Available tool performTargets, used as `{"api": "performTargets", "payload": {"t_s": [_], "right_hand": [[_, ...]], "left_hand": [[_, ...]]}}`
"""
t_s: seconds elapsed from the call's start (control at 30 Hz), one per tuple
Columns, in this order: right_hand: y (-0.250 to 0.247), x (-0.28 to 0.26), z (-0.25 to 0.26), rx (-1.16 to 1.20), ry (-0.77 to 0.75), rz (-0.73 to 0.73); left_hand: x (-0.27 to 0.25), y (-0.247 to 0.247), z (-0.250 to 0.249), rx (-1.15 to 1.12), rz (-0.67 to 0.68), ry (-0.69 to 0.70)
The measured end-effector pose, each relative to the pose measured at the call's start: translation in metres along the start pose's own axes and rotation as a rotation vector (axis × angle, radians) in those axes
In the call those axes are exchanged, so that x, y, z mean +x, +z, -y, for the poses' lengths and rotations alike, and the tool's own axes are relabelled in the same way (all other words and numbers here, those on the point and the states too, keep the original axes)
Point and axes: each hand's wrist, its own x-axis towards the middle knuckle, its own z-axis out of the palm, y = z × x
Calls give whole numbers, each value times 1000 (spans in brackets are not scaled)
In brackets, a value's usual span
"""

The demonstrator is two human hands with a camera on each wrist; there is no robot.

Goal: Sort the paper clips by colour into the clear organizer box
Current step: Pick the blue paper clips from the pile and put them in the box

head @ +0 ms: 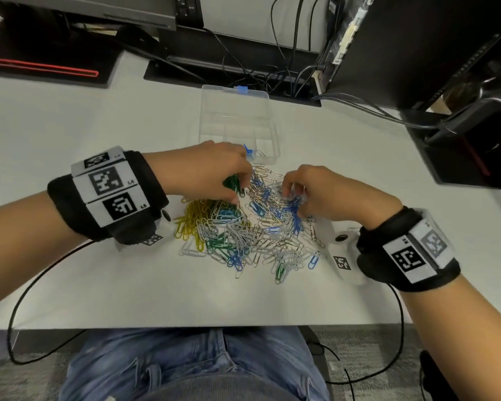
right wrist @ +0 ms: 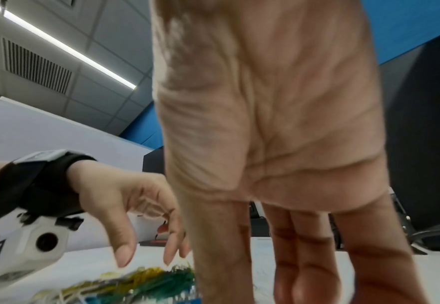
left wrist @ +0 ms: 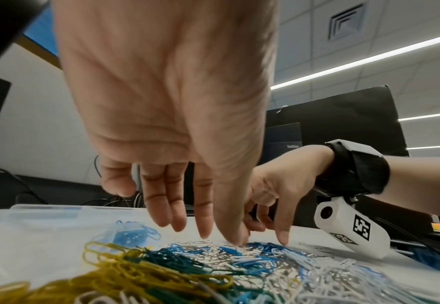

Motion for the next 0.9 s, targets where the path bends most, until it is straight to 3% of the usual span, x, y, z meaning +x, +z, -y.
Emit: {"api": "performTargets", "payload": {"t_s": [0.27,0.43,0.53,0.63,0.7,0.77,0.9], "right_hand": [[0,17,-2,41,-13,-24],[-12,20,-13,235,10,-107],[-19,19,-17,360,-8,-147],[-25,20,-17,476,-22,-204],[-28,23,-14,533,-37,-230],[-30,27,-10,582,-63,-244],[-31,32,5,697,-132,-218]], "left_hand": [[14,-3,4,-87,-41,2],[20,-7,3,-134,-78,17],[20,-4,-2,-31,42,90],[16,3,-9,226,173,129],[12,6,-9,250,211,123],[9,4,-5,134,139,102],[11,-5,5,-177,-218,-37]]}}
